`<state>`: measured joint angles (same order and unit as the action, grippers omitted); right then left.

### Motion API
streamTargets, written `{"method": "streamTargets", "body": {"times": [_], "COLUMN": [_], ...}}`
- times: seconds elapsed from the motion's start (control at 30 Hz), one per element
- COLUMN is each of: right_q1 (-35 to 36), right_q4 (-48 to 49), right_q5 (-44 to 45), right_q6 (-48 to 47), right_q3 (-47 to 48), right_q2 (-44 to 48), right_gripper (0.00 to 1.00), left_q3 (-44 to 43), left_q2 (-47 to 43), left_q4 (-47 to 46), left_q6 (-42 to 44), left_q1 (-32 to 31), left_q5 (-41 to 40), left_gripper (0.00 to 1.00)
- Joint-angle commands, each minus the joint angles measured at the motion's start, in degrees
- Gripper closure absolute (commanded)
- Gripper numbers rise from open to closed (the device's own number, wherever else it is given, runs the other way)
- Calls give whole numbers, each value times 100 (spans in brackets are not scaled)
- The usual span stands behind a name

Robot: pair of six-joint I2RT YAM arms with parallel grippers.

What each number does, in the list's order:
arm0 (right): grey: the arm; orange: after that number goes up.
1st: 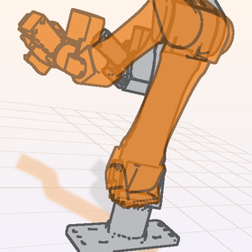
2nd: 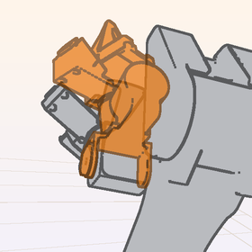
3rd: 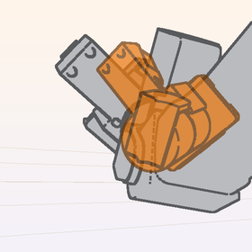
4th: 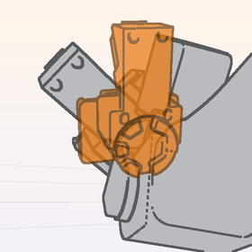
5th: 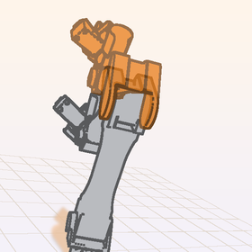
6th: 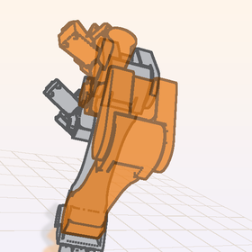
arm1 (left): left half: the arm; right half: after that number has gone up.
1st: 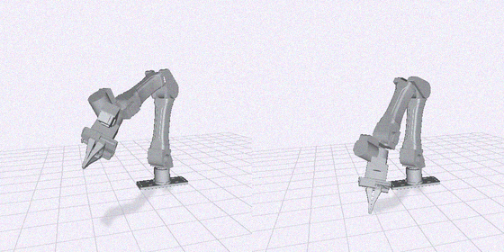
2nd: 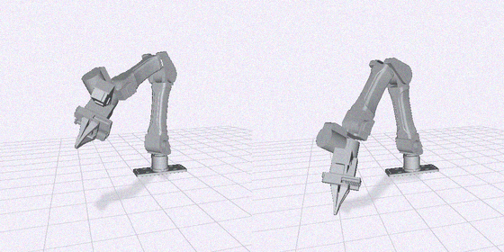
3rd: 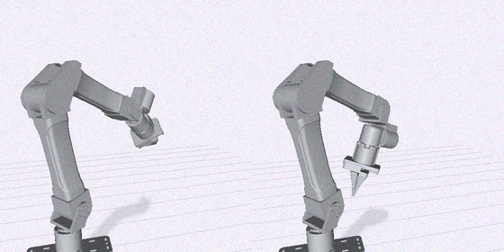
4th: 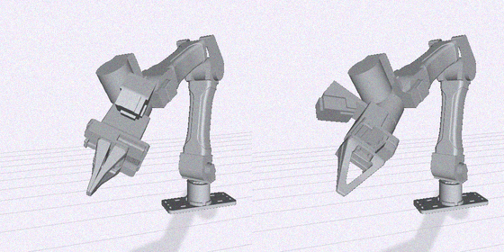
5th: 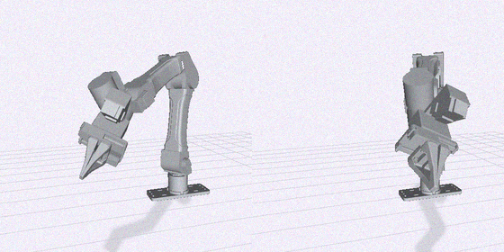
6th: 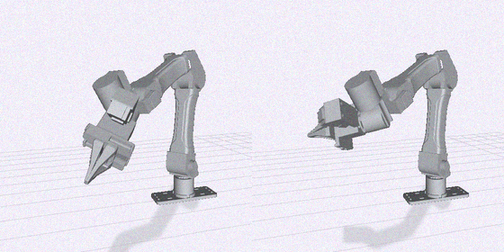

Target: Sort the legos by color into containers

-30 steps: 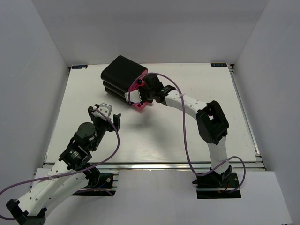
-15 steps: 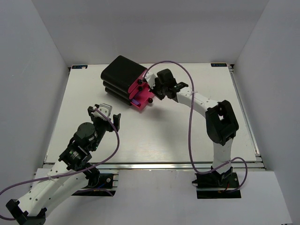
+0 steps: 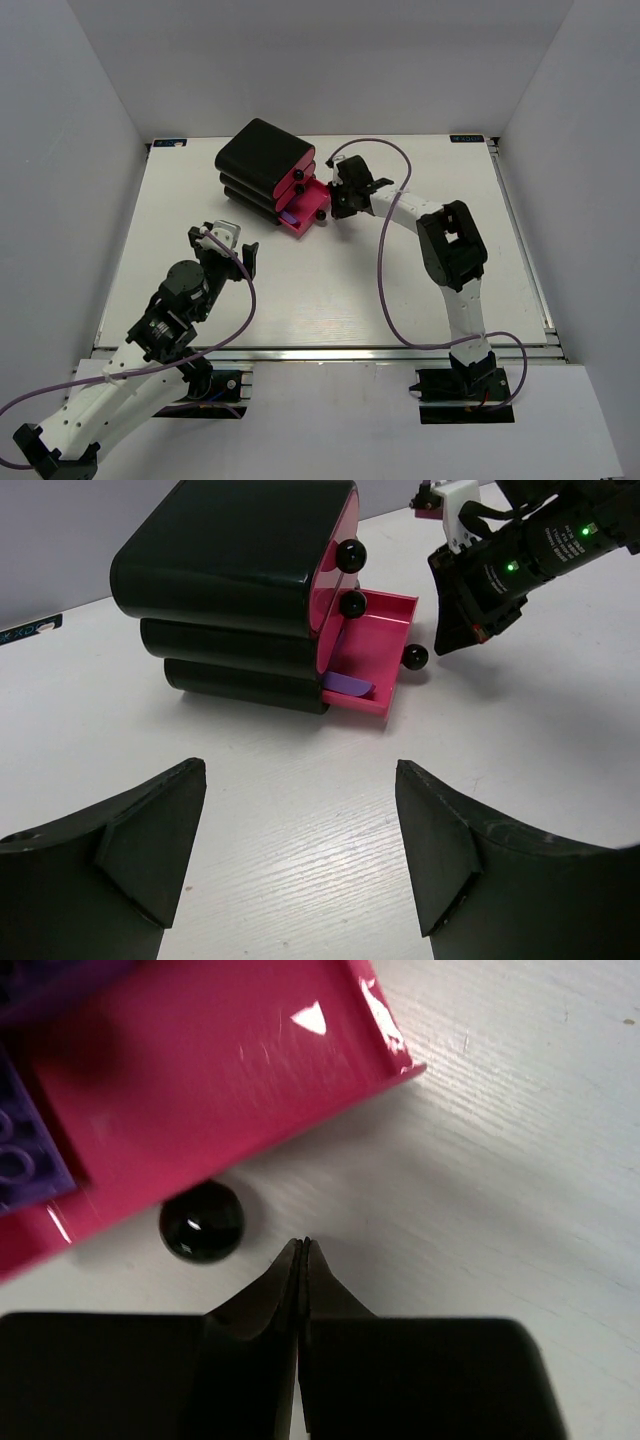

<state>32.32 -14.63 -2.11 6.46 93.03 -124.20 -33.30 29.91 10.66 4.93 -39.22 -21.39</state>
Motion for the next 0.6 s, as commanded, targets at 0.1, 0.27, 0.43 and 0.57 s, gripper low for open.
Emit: {"method": "streamTargets", "body": {"times": [0.1, 0.27, 0.43, 0.57], "right_q1": [-85, -164, -208, -199], "right_q4": [1041, 1138, 1375, 1849], "right_q5": [-307, -711, -1028, -1239], "right_q6": [1770, 2508, 2843, 2957], "right_q3": [372, 873, 1156, 1111], "right_q2": [-113, -561, -851, -912], "right_gripper": [100, 80, 62, 58], "left_q3": [69, 87, 131, 148], "left_q2": [67, 85, 59, 76], "left_q4": [-125, -108, -143, -178], "left_q6": [26, 61, 96, 114], "left_q1": [11, 11, 11, 11], "left_q5": [-15, -155, -217, -208], "left_gripper": [14, 14, 14, 14]}}
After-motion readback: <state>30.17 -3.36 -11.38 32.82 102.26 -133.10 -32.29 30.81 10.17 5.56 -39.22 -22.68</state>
